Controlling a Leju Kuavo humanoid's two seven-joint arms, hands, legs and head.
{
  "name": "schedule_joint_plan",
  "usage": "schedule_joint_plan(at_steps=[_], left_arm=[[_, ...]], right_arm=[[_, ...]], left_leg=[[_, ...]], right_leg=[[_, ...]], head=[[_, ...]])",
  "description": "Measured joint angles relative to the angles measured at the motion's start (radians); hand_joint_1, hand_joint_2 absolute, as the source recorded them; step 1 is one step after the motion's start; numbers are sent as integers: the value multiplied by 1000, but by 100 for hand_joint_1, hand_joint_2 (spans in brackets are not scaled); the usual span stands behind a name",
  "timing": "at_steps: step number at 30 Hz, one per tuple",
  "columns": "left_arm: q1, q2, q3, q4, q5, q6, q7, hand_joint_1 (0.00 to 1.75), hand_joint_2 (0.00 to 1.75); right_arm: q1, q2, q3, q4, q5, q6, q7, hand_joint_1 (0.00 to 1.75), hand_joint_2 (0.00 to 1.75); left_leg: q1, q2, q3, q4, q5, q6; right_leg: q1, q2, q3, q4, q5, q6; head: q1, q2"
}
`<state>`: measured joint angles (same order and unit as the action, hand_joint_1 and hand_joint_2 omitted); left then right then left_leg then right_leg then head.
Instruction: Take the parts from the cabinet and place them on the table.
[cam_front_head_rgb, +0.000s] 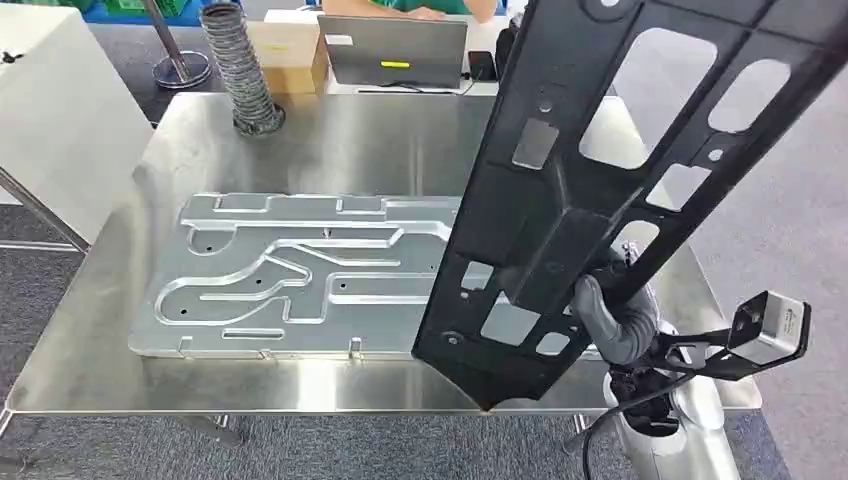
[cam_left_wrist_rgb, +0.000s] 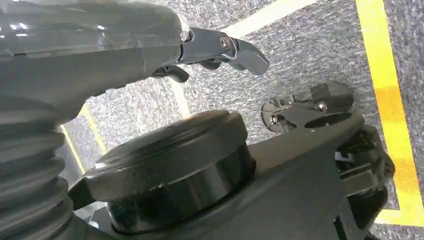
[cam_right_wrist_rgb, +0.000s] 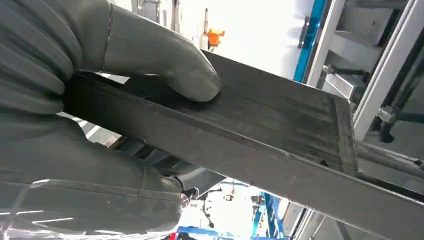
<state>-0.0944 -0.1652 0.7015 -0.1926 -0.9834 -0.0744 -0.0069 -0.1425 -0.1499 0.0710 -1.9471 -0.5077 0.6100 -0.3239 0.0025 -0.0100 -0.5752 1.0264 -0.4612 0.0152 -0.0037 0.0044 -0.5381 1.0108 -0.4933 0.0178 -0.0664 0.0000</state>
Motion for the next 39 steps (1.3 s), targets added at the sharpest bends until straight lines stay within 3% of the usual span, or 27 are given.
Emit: schedule_joint_plan(at_steps=[2, 5, 6, 7, 8, 10, 11, 12, 15, 16, 17, 18, 20, 21, 22, 23, 25, 26, 27, 31, 32, 33, 35, 36, 37, 38, 39], left_arm=[[0, -3, 0, 0, 0, 0, 0, 0, 175], [0, -3, 0, 0, 2, 2, 0, 0, 175], [0, -4, 0, 0, 3, 2, 0, 0, 175], [1, -4, 0, 0, 3, 2, 0, 0, 175], [2, -5, 0, 0, 3, 2, 0, 0, 175], [1, -8, 0, 0, 2, 2, 0, 0, 175], [1, -10, 0, 0, 1, 3, 0, 0, 175], [0, -11, 0, 0, 0, 3, 0, 0, 175], [0, -13, 0, 0, -1, 3, 0, 0, 175], [-3, -13, 0, 0, -1, 2, 0, 0, 175], [-4, -13, 0, 0, 0, 0, 0, 0, 175], [-4, -14, 0, 0, 0, -3, 0, 0, 175], [-5, -13, 0, 0, 5, -10, -3, 0, 175], [-9, -13, 1, 0, 6, -14, -6, 0, 175], [-11, -13, 1, 0, 7, -14, -7, 0, 175], [-11, -14, 1, 0, 6, -15, -8, 0, 175], [-10, -13, 1, 0, 6, -16, -10, 0, 175], [-8, -13, 1, 0, 6, -16, -10, 0, 175], [-5, -15, 1, 0, 6, -16, -10, 0, 175], [-5, -16, 1, 0, 5, -16, -12, 0, 175], [-5, -17, 1, 0, 5, -17, -13, 0, 175], [-5, -18, 1, 0, 5, -16, -13, 0, 175], [-4, -19, 1, 0, 1, -19, -14, 0, 175], [-4, -19, 1, 0, -1, -22, -17, 0, 175], [-4, -19, 1, 0, -1, -22, -20, 0, 175], [-4, -19, 1, 0, -2, -23, -23, 0, 175], [-4, -19, 1, 0, -4, -24, -28, 0, 175]], right_arm=[[-10, 0, 0, -1, 1, 0, -2, 166, 175], [-21, 0, 0, 2, 1, -2, -3, 166, 175], [-21, -1, 0, 6, 1, -4, -2, 166, 175], [-22, -1, 0, 10, 0, -5, -2, 166, 175], [-26, -1, 0, 13, -2, -7, 0, 166, 175], [-47, -3, 0, 20, -5, -13, 8, 166, 175], [-62, -5, 0, 24, -6, -18, 11, 166, 175], [-74, -6, 0, 28, -7, -21, 16, 166, 175], [-110, -17, 0, 48, -8, -30, 37, 166, 175], [-126, -22, 0, 60, -6, -38, 45, 166, 175], [-145, -24, 0, 68, 0, -41, 50, 166, 175], [-165, -28, 0, 78, 6, -46, 53, 166, 175], [-204, -41, 0, 105, 29, -62, 65, 166, 175], [-221, -47, 0, 122, 42, -69, 69, 166, 175], [-240, -56, 0, 140, 58, -79, 71, 166, 175], [-261, -64, 0, 161, 75, -88, 73, 166, 175], [-299, -82, 0, 197, 92, -101, 74, 166, 175], [-315, -89, 0, 210, 94, -106, 73, 166, 175], [-329, -97, -1, 222, 95, -107, 72, 166, 175], [-354, -113, -1, 253, 126, -120, 63, 166, 175], [-360, -119, -1, 258, 168, -143, 55, 166, 175], [-375, -129, -1, 268, 214, -169, 46, 166, 175], [-425, -151, 1, 311, 330, -213, 36, 166, 175], [-452, -161, 5, 335, 395, -223, 36, 166, 175], [-487, -174, 19, 364, 483, -237, 35, 166, 175], [-521, -190, 39, 387, 585, -255, 35, 166, 175], [-565, -213, 69, 410, 716, -289, 39, 166, 175]], left_leg=[[6, 1, 11, -13, 2, 11], [4, 4, 12, -12, -1, 18], [3, 4, 13, -12, -2, 20], [3, 3, 15, -12, -3, 20], [3, 2, 19, -12, -6, 20], [2, 1, 31, -12, -12, 16], [0, 1, 32, -13, -15, 13], [-6, 1, 29, -9, -17, 9], [-3, 3, 31, -20, -16, -6], [-8, 4, 30, -13, -23, -12], [-6, 4, 22, 11, -38, -17], [-4, 4, -4, 66, -72, -19], [0, 4, -85, 227, -144, -25], [0, 4, -116, 288, -159, -27], [0, 4, -124, 300, -147, -27], [1, 4, -108, 260, -111, -27], [4, 5, -31, 87, -10, -23], [5, 6, -5, 17, 11, -21], [0, 5, 6, 0, -1, -20], [1, 1, 0, -6, 5, 7], [5, 1, 3, -11, 8, 13], [5, 1, 3, -12, 9, 18], [3, 3, -1, -10, 8, 21], [1, 3, -1, -10, 8, 21], [0, 4, 0, -10, 8, 22], [-1, 4, 1, -9, 7, 23], [-1, 4, 4, -8, 6, 23]], right_leg=[[-4, -1, -17, 45, -28, 12], [-8, -2, -148, 276, -116, 22], [-9, -2, -181, 322, -118, 23], [-9, -2, -187, 316, -95, 22], [-9, -2, -171, 267, -52, 20], [-8, -2, -90, 79, 59, 9], [-6, -2, -62, 23, 60, 2], [1, -3, -59, 3, 57, -1], [3, 2, -63, 6, 55, -10], [-11, 2, -57, -7, 61, -18], [-10, 0, -53, -12, 62, -21], [-11, -2, -52, -12, 61, -25], [-9, -3, -53, -12, 60, -27], [-9, -4, -52, -11, 59, -27], [-9, -4, -51, -10, 59, -27], [-9, -4, -50, -9, 58, -27], [-9, -1, -44, -5, 53, -20], [-9, -2, -44, -1, 49, -15], [-1, -1, -49, 6, 46, -9], [-3, -2, -56, 3, 52, 11], [-8, -3, -60, 19, 39, 16], [-9, -4, -82, 61, 11, 21], [-11, -4, -169, 234, -64, 29], [-11, -4, -205, 302, -83, 31], [-11, -4, -223, 328, -77, 30], [-11, -4, -216, 306, -51, 29], [-10, -4, -183, 233, -2, 25]], head=[[0, 0], [0, 0], [0, 0], [0, 0], [0, 0], [0, 0], [0, 0], [0, 0], [0, 0], [0, 0], [0, 0], [0, 0], [0, 0], [0, 0], [0, 0], [0, 0], [0, 0], [0, 0], [0, 0], [0, 0], [0, 0], [0, 0], [0, 0], [0, 0], [0, 0], [0, 0], [0, 0]])
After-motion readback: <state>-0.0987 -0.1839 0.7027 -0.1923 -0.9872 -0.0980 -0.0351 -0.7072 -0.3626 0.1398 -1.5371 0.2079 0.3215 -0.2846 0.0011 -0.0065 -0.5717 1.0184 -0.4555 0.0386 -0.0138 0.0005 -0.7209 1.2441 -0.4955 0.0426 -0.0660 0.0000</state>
